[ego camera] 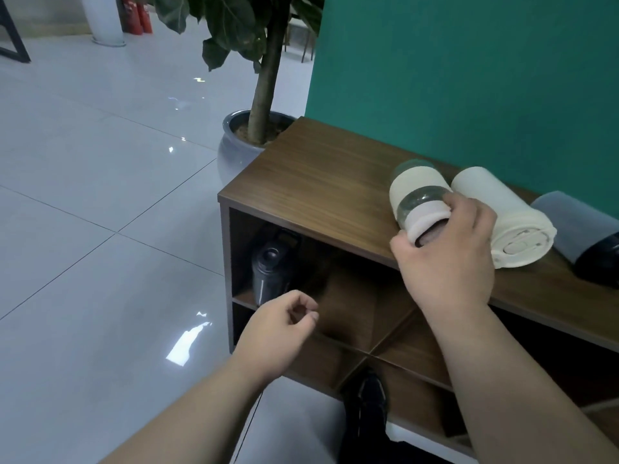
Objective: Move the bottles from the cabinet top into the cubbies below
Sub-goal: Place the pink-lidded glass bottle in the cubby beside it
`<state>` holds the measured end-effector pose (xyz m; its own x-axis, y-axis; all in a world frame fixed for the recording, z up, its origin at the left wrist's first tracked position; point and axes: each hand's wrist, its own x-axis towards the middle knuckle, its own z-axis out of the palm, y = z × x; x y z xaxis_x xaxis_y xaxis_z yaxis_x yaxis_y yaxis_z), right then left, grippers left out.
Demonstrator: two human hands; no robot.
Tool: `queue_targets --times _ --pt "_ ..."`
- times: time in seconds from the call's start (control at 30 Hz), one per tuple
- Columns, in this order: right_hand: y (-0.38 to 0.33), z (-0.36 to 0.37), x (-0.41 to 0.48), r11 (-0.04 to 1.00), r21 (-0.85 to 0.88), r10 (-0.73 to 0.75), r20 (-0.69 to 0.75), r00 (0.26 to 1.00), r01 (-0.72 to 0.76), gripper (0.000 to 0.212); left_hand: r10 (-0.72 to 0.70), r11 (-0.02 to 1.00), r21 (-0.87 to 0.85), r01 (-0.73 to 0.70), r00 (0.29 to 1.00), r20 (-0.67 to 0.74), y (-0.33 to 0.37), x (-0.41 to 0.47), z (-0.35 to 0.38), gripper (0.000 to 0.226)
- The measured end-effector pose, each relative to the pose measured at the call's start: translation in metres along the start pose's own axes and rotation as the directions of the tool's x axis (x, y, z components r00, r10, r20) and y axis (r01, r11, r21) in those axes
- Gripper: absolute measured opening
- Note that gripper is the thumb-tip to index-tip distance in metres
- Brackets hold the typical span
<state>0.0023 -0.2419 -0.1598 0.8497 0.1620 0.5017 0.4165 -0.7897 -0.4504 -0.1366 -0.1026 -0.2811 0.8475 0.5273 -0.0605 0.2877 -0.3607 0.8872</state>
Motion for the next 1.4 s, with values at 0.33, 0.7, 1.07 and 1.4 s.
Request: queue_targets --times 0.33,0.7,1.07,1.4 --pt "0.018 -0.029 -0.071 0.796 0.550 -0.376 0.125 0.918 0.251 0.075 0.075 0.921 -0.391 0.001 0.981 0.179 -0.024 0.011 -0.011 0.078" --pt "0.060 0.052 -0.099 0.923 0.346 -0.046 0.539 0.841 -0.171 0.103 -0.134 0.991 0.060 0.122 0.937 0.321 -0.059 0.023 0.052 0.078" --pt "0.079 0.119 -0.079 0.765 0.451 0.071 0.651 0.756 -0.460 0.082 -0.208 0.978 0.008 0.211 0.959 0.192 -0.082 0.066 0.098 0.071" --pt "0.084 0.153 -0.069 0.714 0.445 0.180 0.630 0.756 -0.540 0.063 -0.113 0.991 0.083 0.106 0.990 0.090 -0.102 0.091 0.125 0.071"
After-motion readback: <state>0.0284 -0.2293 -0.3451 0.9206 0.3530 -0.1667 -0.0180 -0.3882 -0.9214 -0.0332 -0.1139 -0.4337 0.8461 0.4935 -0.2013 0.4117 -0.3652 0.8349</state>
